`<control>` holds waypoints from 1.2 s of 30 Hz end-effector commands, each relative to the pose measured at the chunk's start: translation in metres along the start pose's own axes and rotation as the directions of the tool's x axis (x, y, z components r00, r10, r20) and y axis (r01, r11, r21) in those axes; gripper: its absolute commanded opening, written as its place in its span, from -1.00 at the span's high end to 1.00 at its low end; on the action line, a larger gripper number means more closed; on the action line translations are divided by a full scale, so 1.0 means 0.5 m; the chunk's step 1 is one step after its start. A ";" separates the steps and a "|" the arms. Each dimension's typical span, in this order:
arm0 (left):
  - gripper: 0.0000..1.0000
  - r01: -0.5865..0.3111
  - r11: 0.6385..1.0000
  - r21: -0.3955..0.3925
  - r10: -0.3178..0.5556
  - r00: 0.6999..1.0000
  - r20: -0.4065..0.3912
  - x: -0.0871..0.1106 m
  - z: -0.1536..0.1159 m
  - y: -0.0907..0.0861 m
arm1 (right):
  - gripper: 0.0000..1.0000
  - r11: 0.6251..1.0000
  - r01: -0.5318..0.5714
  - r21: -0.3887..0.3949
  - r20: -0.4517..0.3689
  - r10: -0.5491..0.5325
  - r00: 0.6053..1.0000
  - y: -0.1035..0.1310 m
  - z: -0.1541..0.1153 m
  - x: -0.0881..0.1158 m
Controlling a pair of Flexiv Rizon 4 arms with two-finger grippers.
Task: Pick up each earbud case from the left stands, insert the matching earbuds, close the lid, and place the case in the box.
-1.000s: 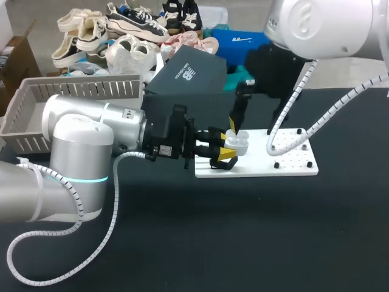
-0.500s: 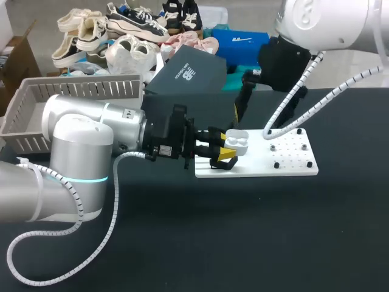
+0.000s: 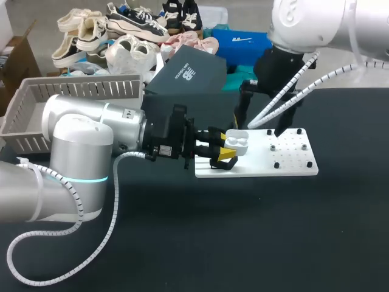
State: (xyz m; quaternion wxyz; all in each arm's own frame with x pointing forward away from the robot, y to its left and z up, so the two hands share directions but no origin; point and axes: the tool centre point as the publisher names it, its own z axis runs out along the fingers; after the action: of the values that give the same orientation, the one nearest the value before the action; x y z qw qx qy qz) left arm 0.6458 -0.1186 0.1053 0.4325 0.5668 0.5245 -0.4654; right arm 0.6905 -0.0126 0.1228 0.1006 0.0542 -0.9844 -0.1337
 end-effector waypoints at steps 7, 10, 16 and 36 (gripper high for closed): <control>1.00 -0.001 1.000 -0.005 0.001 1.000 0.000 0.001 0.001 -0.002 | -1.00 1.000 0.026 0.007 0.021 -0.026 0.999 0.013 -0.014 0.058; 1.00 -0.001 1.000 -0.005 0.001 1.000 0.000 0.001 0.001 -0.002 | -1.00 0.999 0.041 0.010 0.014 -0.041 0.999 0.019 -0.012 0.069; 1.00 -0.001 1.000 -0.005 0.001 1.000 0.000 0.001 0.001 -0.002 | -1.00 1.000 0.019 0.000 0.077 -0.019 0.997 0.015 -0.023 0.072; 1.00 0.065 0.973 -0.221 -0.063 0.998 0.020 -0.012 -0.177 0.016 | -1.00 0.999 -0.025 0.038 0.426 0.006 0.905 -0.042 -0.075 0.131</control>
State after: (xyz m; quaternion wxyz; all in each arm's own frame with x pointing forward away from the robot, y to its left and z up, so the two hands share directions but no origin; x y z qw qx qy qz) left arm 0.6786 -0.0586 0.1180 0.4570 0.5166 0.5697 -0.4468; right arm 0.6460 -0.0441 0.1664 0.0290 0.0367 -0.9930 -0.1082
